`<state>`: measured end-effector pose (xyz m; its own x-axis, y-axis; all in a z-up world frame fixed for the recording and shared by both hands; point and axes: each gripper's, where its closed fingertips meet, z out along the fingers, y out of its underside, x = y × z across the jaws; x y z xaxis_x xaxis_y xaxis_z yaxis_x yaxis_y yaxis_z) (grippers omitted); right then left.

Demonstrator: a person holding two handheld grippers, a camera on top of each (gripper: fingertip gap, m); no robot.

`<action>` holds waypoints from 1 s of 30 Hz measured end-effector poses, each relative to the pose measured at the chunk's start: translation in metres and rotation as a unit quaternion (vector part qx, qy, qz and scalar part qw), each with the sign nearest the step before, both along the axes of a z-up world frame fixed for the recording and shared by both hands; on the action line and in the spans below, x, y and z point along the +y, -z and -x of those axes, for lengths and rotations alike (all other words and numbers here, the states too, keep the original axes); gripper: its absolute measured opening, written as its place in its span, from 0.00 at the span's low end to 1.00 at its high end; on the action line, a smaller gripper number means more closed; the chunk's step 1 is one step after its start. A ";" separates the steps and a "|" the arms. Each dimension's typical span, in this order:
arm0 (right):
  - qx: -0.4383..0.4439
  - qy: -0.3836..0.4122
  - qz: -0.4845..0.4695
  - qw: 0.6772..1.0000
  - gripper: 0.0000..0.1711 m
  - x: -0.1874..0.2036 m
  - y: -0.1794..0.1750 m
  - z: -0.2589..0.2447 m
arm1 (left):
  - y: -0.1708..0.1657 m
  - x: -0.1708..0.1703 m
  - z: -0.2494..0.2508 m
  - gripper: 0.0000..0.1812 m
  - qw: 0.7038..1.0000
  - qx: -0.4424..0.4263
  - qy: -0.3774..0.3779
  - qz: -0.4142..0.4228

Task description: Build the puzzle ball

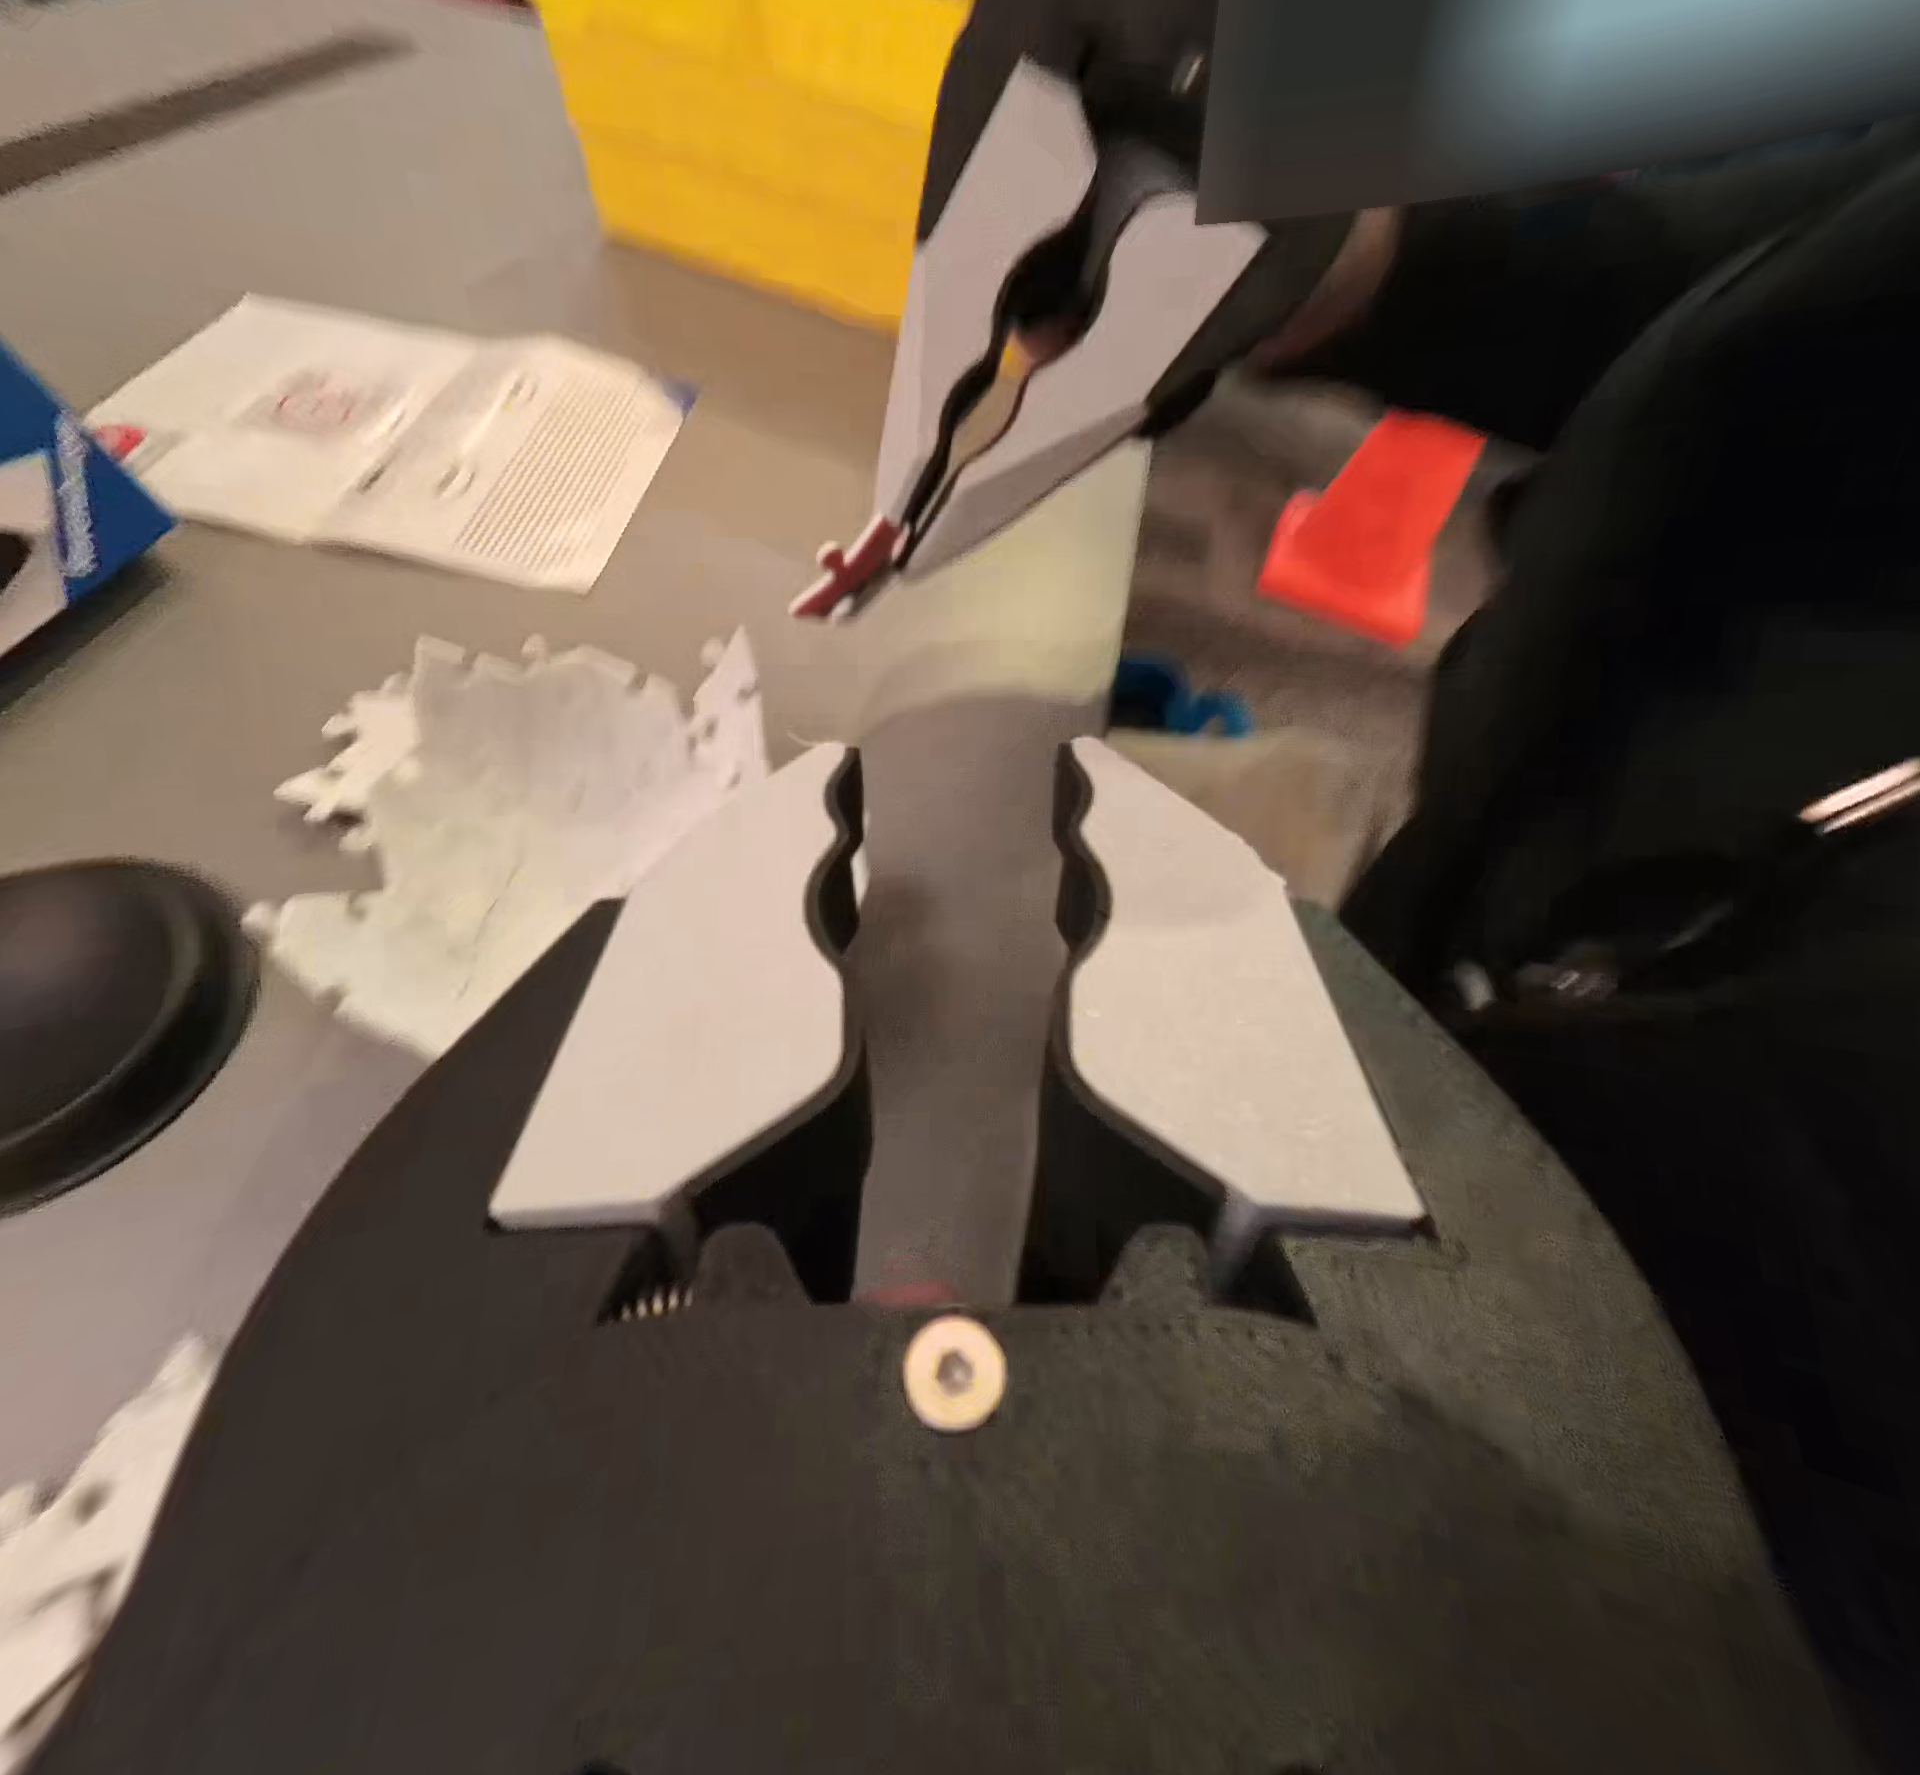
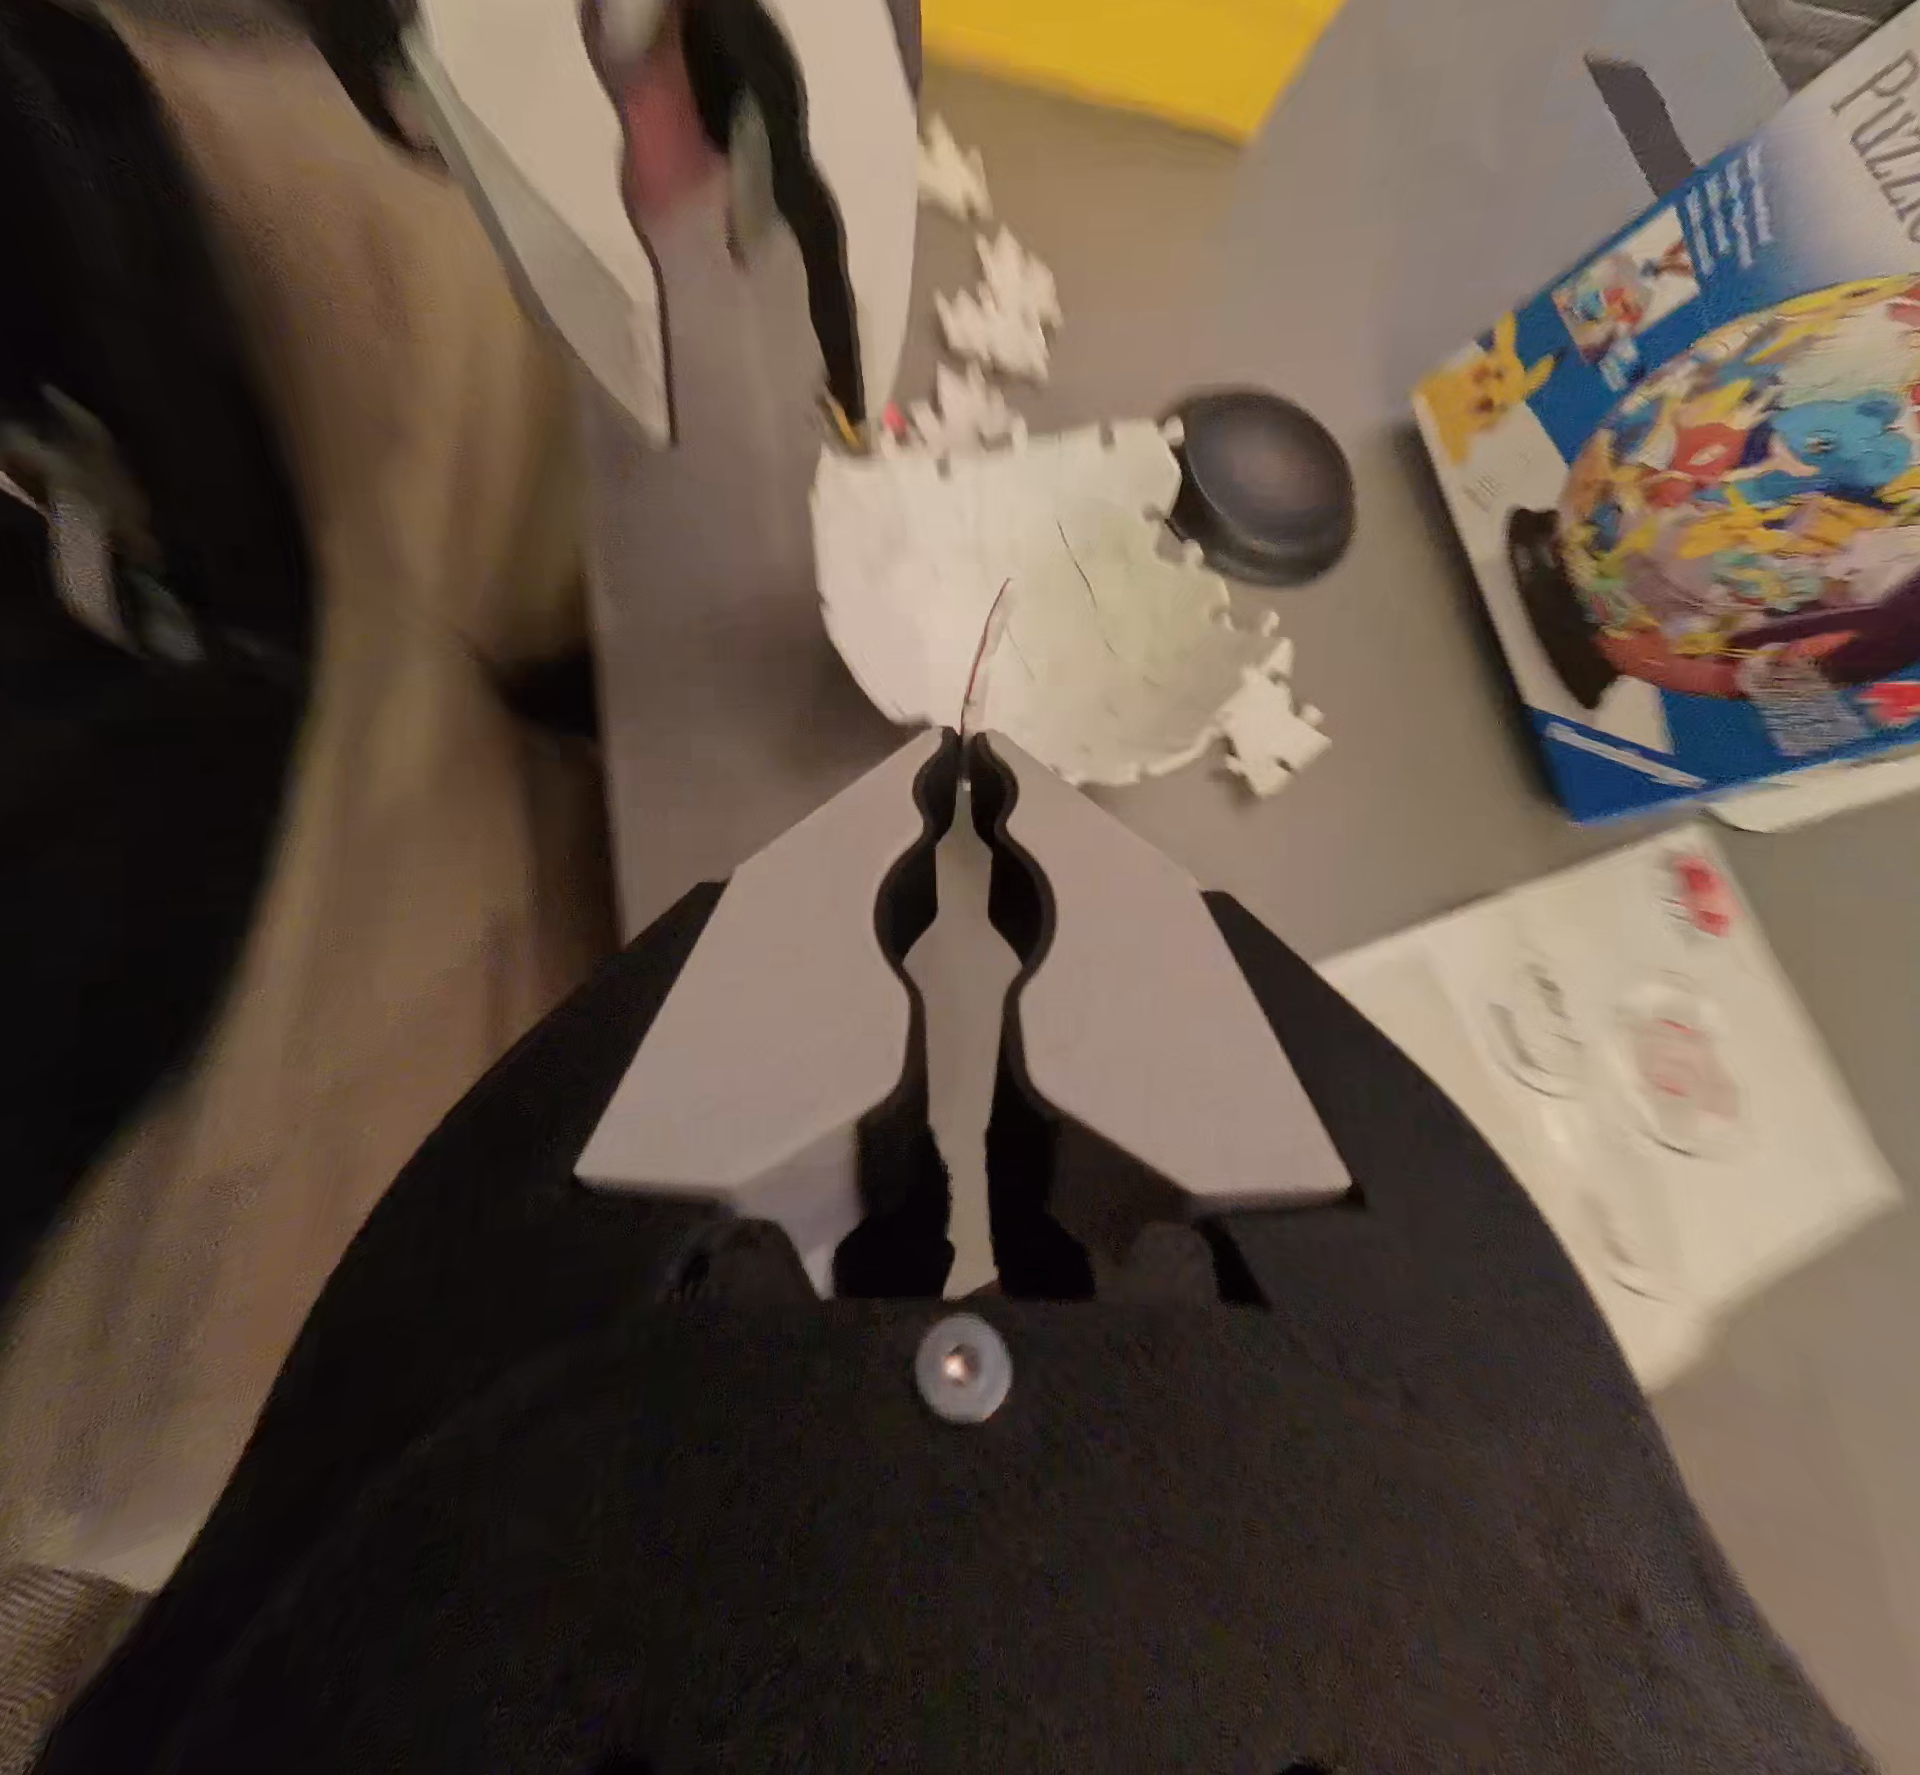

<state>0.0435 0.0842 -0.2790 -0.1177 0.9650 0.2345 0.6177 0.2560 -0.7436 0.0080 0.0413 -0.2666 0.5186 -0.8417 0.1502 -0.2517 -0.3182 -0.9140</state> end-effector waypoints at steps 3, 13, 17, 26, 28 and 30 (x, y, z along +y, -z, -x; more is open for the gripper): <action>-0.089 -0.013 -0.130 0.987 0.00 0.007 0.028 0.001 | 0.029 0.001 0.018 0.22 0.992 0.123 -0.014 -0.012; -0.195 -0.108 -0.299 0.928 0.00 0.016 0.058 0.002 | 0.081 0.018 0.047 0.18 0.942 0.320 0.002 -0.105; -0.212 -0.144 -0.327 0.910 0.00 0.018 0.061 0.003 | 0.088 0.025 0.044 0.06 0.933 0.338 0.019 -0.123; -0.242 -0.205 -0.390 0.864 0.00 0.031 0.052 0.004 | 0.086 0.026 0.046 0.02 0.892 0.413 0.106 -0.153; -0.248 -0.223 -0.408 0.850 0.00 0.032 0.048 0.005 | 0.084 0.025 0.048 0.02 0.875 0.438 0.136 -0.158; -0.252 -0.238 -0.417 0.840 0.00 0.033 0.046 0.007 | 0.081 0.024 0.048 0.01 0.863 0.450 0.166 -0.157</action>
<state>0.0365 0.1167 -0.3247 -0.7315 0.3052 0.6097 0.4799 0.8657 0.1423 -0.0405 0.0649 -0.3476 0.0278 -0.8924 -0.4503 -0.9344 0.1369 -0.3290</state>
